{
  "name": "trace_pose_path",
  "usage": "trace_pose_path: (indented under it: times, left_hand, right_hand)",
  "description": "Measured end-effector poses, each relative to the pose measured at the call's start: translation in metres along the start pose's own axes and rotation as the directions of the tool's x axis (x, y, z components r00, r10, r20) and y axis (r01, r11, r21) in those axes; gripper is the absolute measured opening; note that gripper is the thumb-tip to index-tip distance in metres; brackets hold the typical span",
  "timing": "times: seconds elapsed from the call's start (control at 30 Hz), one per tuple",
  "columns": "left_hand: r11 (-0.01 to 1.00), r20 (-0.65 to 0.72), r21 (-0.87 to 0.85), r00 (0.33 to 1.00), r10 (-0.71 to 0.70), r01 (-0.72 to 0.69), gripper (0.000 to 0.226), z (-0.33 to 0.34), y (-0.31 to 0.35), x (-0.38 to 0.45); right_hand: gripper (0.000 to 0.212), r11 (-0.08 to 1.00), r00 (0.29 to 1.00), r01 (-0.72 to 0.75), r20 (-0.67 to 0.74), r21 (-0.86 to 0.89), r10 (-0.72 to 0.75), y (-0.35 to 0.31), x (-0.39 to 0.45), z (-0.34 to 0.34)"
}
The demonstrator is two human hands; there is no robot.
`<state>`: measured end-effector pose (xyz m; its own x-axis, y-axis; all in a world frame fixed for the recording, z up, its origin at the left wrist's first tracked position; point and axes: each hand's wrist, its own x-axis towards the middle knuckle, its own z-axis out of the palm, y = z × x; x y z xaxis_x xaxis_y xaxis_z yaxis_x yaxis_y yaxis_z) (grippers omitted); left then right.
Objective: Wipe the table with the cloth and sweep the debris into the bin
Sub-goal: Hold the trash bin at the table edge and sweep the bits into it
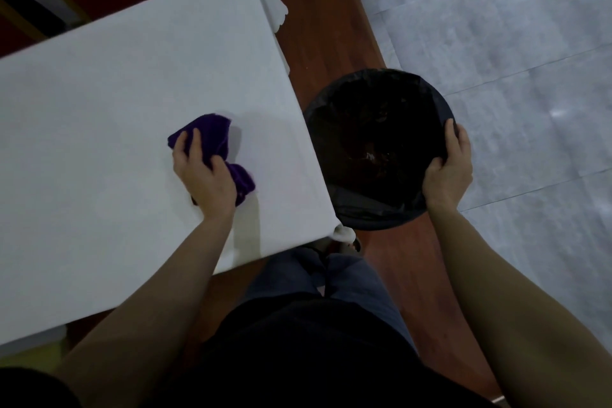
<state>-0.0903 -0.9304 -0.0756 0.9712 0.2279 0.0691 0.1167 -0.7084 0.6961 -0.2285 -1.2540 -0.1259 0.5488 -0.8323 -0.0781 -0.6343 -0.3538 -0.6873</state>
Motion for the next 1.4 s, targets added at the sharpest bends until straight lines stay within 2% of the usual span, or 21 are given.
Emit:
trace_pose_path:
  times: [0.07,0.13,0.27,0.4,0.63,0.73,0.8,0.93,1.03,1.13,1.23,1.33,1.4]
  left_hand:
    - [0.998,0.023,0.068,1.0,0.009,-0.011,0.053,-0.001,-0.014,-0.002]
    - [0.976,0.081,0.211,0.996,0.037,-0.053,0.051,0.003,-0.023,-0.004]
    - [0.877,0.173,0.464,0.984,0.049,-0.126,0.054,0.008,-0.033,-0.009]
    - [0.832,0.219,0.532,0.975,0.049,-0.161,0.057,0.009,-0.041,-0.011]
    - [0.818,0.257,0.548,0.966,0.033,-0.174,0.065,0.004,-0.034,-0.009]
    - [0.825,0.268,0.502,0.954,0.135,-0.258,0.068,0.005,-0.013,-0.006]
    - [0.847,0.336,0.388,0.911,0.239,-0.365,0.067,0.015,0.012,-0.003]
    - [0.85,0.488,0.035,0.751,0.445,-0.526,0.065,0.053,0.068,0.006]
    - [0.804,0.599,-0.1,0.61,0.518,-0.586,0.066,0.09,0.103,0.009]
    - [0.836,0.737,-0.084,0.531,0.419,-0.543,0.07,0.131,0.129,0.009]
    - [0.909,0.851,0.025,0.486,0.199,-0.416,0.076,0.168,0.141,0.01]
    - [0.959,0.901,0.108,0.433,0.018,-0.263,0.079,0.199,0.14,0.011]
    - [0.973,0.902,0.148,0.427,-0.059,-0.178,0.072,0.22,0.135,0.011]
  right_hand:
    - [0.074,1.0,1.0,0.002,-0.004,-0.007,-0.002,0.001,0.0,0.0]
    - [0.074,1.0,1.0,0.006,-0.005,-0.01,-0.006,0.002,0.0,0.001]
    - [0.074,1.0,1.0,0.017,-0.006,-0.011,-0.018,0.003,-0.002,0.001]
    - [0.074,1.0,1.0,0.015,-0.024,-0.022,-0.015,0.003,-0.006,0.0]
    - [0.075,1.0,0.999,0.004,-0.044,-0.004,-0.005,0.005,-0.008,-0.003]
    - [0.075,1.0,0.998,0.01,-0.065,-0.003,-0.01,0.008,-0.008,-0.007]
    - [0.075,1.0,0.997,-0.002,-0.083,-0.003,0.002,0.011,-0.007,-0.012]
    - [0.076,0.999,0.99,-0.02,-0.139,0.026,0.023,0.021,-0.005,-0.027]
    - [0.077,0.998,0.986,-0.04,-0.162,0.054,0.048,0.031,0.0,-0.04]
    - [0.078,0.994,0.98,-0.065,-0.182,0.086,0.08,0.042,0.01,-0.051]
    - [0.08,0.986,0.973,-0.097,-0.195,0.138,0.123,0.057,0.019,-0.055]
    - [0.079,0.973,0.965,-0.139,-0.197,0.183,0.174,0.075,0.03,-0.054]
    - [0.078,0.966,0.96,-0.153,-0.2,0.209,0.195,0.088,0.04,-0.048]
